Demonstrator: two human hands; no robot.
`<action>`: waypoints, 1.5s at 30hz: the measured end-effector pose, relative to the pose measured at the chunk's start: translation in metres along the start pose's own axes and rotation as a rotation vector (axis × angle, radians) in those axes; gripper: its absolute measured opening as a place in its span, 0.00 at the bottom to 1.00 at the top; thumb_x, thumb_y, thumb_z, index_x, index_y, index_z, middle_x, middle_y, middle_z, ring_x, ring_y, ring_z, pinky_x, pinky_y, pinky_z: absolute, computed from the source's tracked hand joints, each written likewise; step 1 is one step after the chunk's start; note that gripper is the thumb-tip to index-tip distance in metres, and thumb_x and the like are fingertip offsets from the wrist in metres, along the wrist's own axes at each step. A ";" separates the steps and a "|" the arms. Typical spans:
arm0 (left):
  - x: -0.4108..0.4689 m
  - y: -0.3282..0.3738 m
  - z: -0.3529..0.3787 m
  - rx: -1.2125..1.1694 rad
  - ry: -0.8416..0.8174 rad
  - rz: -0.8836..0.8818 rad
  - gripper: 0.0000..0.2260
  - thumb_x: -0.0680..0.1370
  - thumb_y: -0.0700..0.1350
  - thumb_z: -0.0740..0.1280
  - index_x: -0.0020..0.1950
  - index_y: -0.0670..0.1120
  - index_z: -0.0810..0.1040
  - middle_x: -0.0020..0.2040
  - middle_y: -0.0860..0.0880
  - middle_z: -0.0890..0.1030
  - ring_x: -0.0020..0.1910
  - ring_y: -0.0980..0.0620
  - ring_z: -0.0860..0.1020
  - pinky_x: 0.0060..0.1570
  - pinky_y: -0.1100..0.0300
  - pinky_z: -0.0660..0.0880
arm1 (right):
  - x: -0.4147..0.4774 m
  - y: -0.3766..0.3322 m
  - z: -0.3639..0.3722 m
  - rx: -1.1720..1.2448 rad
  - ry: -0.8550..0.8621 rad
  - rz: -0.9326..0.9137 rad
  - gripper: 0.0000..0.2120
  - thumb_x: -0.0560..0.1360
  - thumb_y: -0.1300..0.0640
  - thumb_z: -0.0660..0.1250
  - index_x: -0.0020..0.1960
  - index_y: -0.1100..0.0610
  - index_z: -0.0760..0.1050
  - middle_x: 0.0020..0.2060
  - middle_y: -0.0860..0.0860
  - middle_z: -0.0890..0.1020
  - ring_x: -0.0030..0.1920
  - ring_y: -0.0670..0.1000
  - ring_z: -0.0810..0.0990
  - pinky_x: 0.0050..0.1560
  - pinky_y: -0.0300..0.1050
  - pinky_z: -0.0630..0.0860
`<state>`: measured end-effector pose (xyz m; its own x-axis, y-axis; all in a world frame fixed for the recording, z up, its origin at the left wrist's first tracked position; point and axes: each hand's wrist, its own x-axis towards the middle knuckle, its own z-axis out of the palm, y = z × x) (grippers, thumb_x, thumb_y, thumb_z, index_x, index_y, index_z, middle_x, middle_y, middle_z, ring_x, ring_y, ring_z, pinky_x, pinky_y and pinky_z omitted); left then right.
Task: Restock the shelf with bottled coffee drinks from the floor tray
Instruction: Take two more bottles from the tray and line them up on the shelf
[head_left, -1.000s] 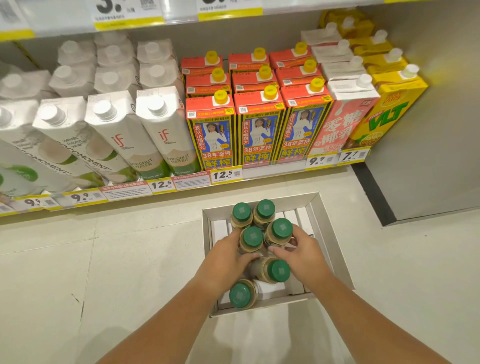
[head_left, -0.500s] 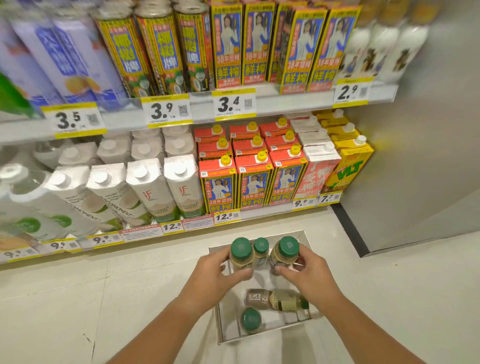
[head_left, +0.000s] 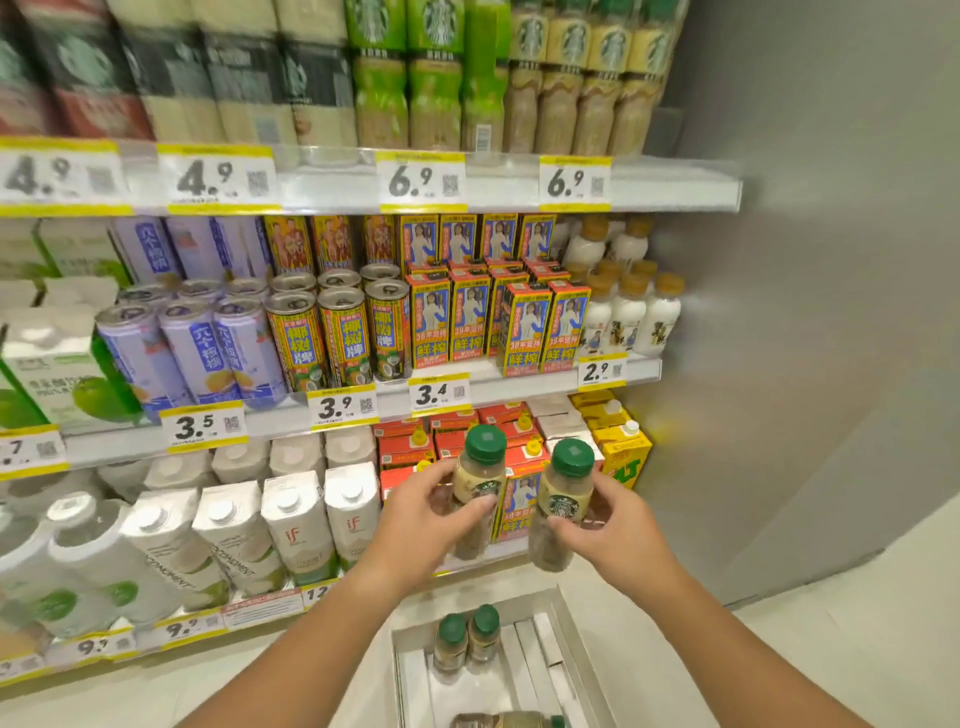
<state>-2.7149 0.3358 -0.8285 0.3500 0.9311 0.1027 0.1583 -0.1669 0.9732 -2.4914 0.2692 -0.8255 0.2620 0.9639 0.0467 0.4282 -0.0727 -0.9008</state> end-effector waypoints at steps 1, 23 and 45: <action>0.007 0.013 -0.002 0.004 0.014 0.026 0.12 0.74 0.43 0.76 0.55 0.53 0.82 0.51 0.56 0.86 0.52 0.55 0.83 0.54 0.58 0.79 | 0.005 -0.013 -0.008 -0.001 0.018 -0.019 0.18 0.67 0.60 0.79 0.52 0.44 0.79 0.45 0.43 0.87 0.46 0.43 0.84 0.49 0.40 0.80; 0.184 0.348 0.022 0.051 0.129 0.456 0.10 0.78 0.53 0.69 0.49 0.47 0.84 0.42 0.49 0.85 0.42 0.51 0.83 0.41 0.60 0.79 | 0.172 -0.253 -0.229 0.060 0.141 -0.522 0.11 0.70 0.58 0.76 0.50 0.47 0.81 0.43 0.44 0.87 0.45 0.46 0.85 0.47 0.44 0.81; 0.282 0.318 0.027 0.200 0.411 0.120 0.19 0.84 0.52 0.57 0.75 0.51 0.63 0.66 0.53 0.74 0.66 0.51 0.71 0.69 0.51 0.67 | 0.333 -0.219 -0.266 0.103 0.211 -0.362 0.18 0.73 0.54 0.73 0.63 0.52 0.78 0.49 0.47 0.84 0.51 0.49 0.82 0.54 0.51 0.80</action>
<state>-2.5414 0.5362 -0.4954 -0.0109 0.9460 0.3241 0.3283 -0.3028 0.8947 -2.2681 0.5378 -0.4976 0.2870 0.8482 0.4453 0.4388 0.2967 -0.8481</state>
